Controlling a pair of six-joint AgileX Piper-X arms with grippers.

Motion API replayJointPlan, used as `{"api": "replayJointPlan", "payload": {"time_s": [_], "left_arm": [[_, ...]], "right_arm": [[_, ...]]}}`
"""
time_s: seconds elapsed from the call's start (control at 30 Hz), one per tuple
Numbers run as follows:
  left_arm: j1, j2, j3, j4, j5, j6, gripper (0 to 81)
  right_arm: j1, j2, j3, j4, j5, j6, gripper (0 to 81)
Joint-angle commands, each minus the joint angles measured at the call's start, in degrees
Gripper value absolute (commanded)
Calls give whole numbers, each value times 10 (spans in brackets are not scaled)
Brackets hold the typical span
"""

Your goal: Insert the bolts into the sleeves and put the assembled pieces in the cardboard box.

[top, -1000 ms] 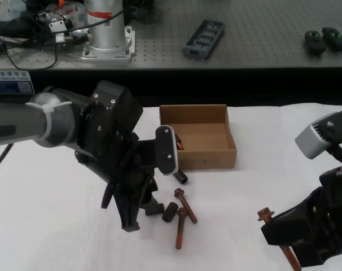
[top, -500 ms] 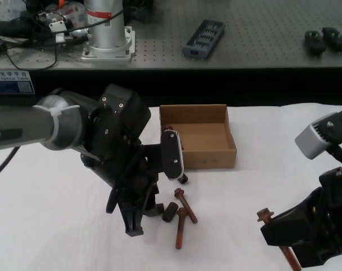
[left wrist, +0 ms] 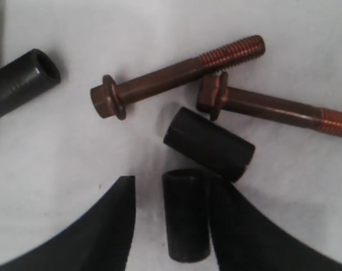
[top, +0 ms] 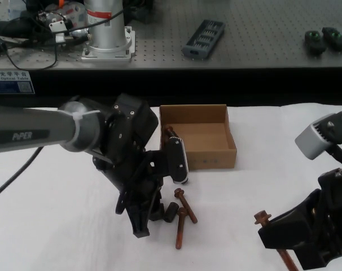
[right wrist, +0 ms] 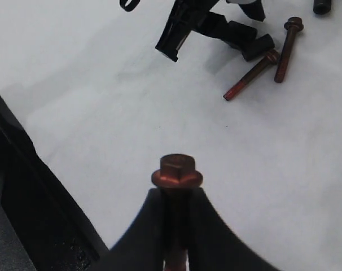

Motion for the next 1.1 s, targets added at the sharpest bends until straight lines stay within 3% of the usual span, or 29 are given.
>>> {"api": "replayJointPlan", "payload": {"time_s": [0.0, 0.17, 0.4, 0.5, 0.57, 0.67, 0.87, 1.07], "left_arm": [[-1, 18, -10, 15, -15, -5, 251], [-1, 24, -10, 32, -36, 0, 6], [-5, 14, -10, 79, -186, 57, 6], [-7, 0, -10, 138, -210, 62, 6], [-8, -18, -10, 175, -193, 48, 6], [-16, -47, -10, 198, -117, -2, 6], [-38, -132, -9, 180, 100, -143, 6], [-43, -218, 10, 156, 129, -211, 6]], "right_arm": [[1, -9, -2, -7, -12, 0, 16], [1, -15, -2, -10, -12, 0, 16], [1, -18, -2, -10, -12, 0, 16], [1, -18, -2, -10, -12, 0, 16], [1, -18, -2, -10, -12, 5, 16], [1, -18, -5, -14, -12, 18, 16], [0, -18, -38, -40, -12, 50, 16], [0, -16, -69, -114, -8, 87, 16]]}}
